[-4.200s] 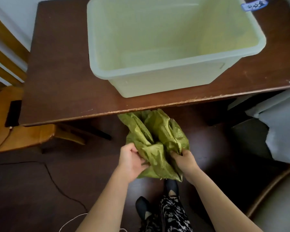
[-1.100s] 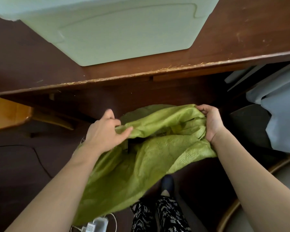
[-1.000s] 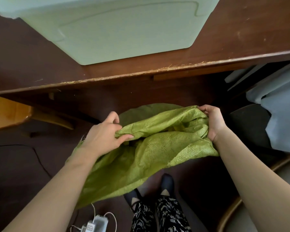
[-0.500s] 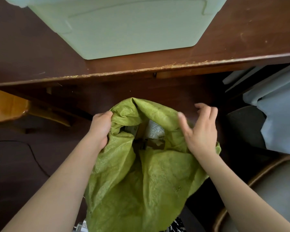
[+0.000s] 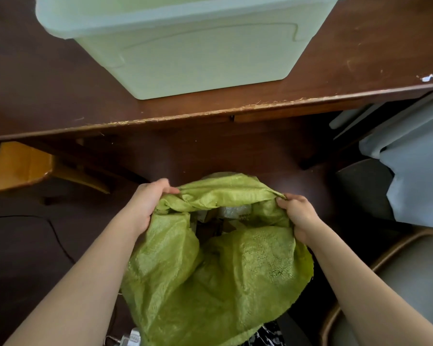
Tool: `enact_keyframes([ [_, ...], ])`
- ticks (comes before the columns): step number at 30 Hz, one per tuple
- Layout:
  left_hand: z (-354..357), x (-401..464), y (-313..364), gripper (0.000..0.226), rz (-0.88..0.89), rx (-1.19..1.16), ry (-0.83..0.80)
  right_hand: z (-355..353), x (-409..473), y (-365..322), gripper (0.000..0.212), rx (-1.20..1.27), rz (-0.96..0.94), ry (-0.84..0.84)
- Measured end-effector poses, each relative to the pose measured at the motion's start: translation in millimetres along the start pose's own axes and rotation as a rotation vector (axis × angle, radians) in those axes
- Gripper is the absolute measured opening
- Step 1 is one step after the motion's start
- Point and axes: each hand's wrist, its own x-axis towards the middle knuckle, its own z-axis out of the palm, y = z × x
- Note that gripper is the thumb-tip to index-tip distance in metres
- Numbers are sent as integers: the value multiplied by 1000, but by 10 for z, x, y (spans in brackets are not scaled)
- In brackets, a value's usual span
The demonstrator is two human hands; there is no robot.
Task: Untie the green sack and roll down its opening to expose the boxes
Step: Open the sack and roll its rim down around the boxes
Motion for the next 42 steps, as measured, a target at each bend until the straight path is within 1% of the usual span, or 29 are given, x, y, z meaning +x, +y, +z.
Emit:
enact_keyframes([
  [2, 5, -27, -28, 45, 71, 316, -53, -13, 29, -22, 21, 33, 26, 79],
  [3, 23, -38, -49, 56, 149, 481, -66, -7, 57, -31, 21, 41, 29, 98],
  [4, 51, -43, -76, 59, 238, 621, -70, 5, 88, -48, 23, 26, 35, 109],
  [5, 73, -37, -97, 54, 321, 724, -54, 22, 113, -67, 26, 7, 35, 118],
  [7, 106, -1, -119, 36, 414, 795, 13, 58, 132, -113, 26, -8, 19, 117],
  [9, 117, 47, -133, 35, 457, 810, 106, 104, 94, -165, 17, -23, -44, 91],
  [10, 121, 80, -127, 36, 482, 813, 154, 113, 82, -162, 22, -69, -100, 60],
  [11, 118, 110, -120, 39, 522, 802, 202, 111, 59, -156, 39, -170, -162, 20],
  [12, 113, 129, -111, 43, 546, 764, 244, 108, 44, -142, 60, -305, -230, -17],
  [14, 116, 157, -105, 45, 545, 566, 287, 114, 39, -80, 96, -554, -371, -61],
  [15, 122, 179, -100, 45, 511, 439, 306, 114, 50, -40, 107, -667, -419, -65],
  [16, 125, 214, -97, 44, 445, 295, 330, 114, 63, -6, 112, -758, -449, -60],
  [17, 123, 253, -84, 43, 357, 146, 353, 105, 74, 29, 114, -845, -465, -28],
  [18, 107, 331, -82, 40, 259, 16, 378, 93, 85, 73, 113, -947, -478, 43],
  [20, 54, 461, -86, 39, 52, -192, 393, 29, 111, 170, 101, -1180, -472, 299],
  [21, 24, 509, -88, 44, -23, -277, 377, -22, 119, 210, 92, -1230, -445, 417],
  [22, 1, 558, -99, 47, -69, -346, 357, -78, 128, 246, 82, -1198, -418, 494],
  [23, -9, 597, -111, 45, -88, -405, 329, -133, 139, 276, 72, -1104, -388, 505],
  [25, -21, 589, -125, 38, -101, -455, 280, -211, 161, 333, 50, -796, -306, 397],
  [27, -38, 608, -163, 32, -130, -466, 254, -246, 124, 307, 32, -351, -119, 237],
  [28, -52, 619, -189, 28, -150, -491, 255, -265, 117, 290, 26, -97, -6, 149],
  [29, -68, 637, -226, 22, -161, -513, 263, -278, 111, 278, 22, 96, 98, 68],
  [30, -78, 631, -254, 20, -162, -540, 277, -284, 122, 279, 21, 217, 178, 19],
  [32, -77, 636, -337, 22, -158, -517, 341, -270, 221, 358, 24, 360, 314, 49],
  [34, -30, 587, -414, 28, -46, -288, 443, -208, 314, 467, 32, 444, 380, 118],
  [36, 42, 518, -472, 24, 185, 21, 528, -119, 384, 517, 39, 485, 365, 152],
  [40, 83, 289, -430, 14, 579, 586, 692, 59, 348, 470, 42, 487, 319, 154],
  [41, 94, 216, -400, 9, 624, 664, 662, 86, 326, 450, 42, 486, 311, 165],
  [42, 116, 153, -378, 18, 588, 724, 596, 112, 300, 424, 42, 495, 303, 180],
])
